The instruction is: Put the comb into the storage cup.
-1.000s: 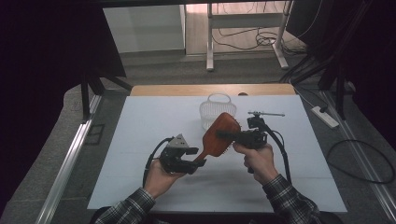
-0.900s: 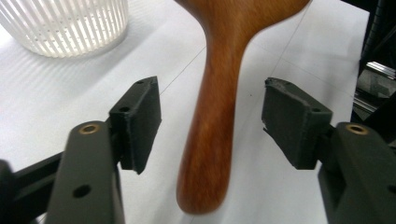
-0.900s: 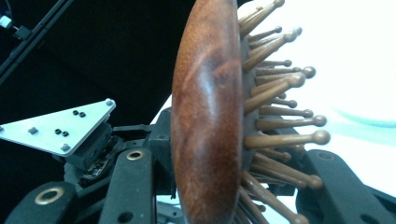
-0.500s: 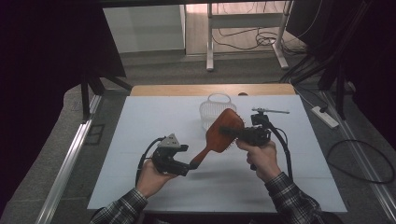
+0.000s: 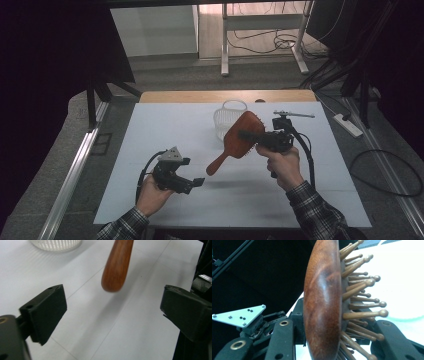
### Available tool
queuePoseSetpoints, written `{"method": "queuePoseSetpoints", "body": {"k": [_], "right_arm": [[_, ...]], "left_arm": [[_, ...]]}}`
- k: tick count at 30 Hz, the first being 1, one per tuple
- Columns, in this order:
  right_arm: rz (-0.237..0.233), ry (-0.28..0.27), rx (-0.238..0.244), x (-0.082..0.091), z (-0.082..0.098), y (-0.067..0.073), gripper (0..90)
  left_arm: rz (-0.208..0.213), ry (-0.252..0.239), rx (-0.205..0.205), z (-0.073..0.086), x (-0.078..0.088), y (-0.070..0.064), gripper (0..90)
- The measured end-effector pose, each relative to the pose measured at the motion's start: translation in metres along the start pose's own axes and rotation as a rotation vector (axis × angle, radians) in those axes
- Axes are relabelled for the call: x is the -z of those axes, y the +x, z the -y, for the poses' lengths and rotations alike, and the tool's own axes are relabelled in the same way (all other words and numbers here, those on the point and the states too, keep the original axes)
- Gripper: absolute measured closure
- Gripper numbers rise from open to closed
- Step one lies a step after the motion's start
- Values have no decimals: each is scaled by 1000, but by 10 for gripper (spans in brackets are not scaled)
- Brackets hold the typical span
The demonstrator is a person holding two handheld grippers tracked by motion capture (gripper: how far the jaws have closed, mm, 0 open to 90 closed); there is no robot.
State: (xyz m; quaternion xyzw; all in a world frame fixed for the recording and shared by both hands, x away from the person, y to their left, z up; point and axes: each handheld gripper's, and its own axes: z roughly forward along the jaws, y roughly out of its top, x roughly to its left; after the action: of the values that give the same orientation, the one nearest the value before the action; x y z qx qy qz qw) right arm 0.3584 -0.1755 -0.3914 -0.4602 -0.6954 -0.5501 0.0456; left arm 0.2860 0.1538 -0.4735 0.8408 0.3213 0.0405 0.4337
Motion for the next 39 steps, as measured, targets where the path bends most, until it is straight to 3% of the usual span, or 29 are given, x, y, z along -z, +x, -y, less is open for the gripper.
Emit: {"method": "queuePoseSetpoints", "body": {"k": [8,15,22,27,39], "right_arm": [[17,-11,6,-1,-6,0,547],[32,-18,3,-2,-12,-2,547],[47,-35,8,-3,-19,-5,547],[61,-47,10,-3,-24,-6,547],[78,-82,-1,1,-38,-9,547]], "left_arm": [[-2,-12,27,12,11,3,40],[-39,-5,16,25,22,2,31],[-79,-42,52,35,36,2,16],[-64,-57,64,41,42,3,17],[-87,-61,71,54,56,-2,0]]}}
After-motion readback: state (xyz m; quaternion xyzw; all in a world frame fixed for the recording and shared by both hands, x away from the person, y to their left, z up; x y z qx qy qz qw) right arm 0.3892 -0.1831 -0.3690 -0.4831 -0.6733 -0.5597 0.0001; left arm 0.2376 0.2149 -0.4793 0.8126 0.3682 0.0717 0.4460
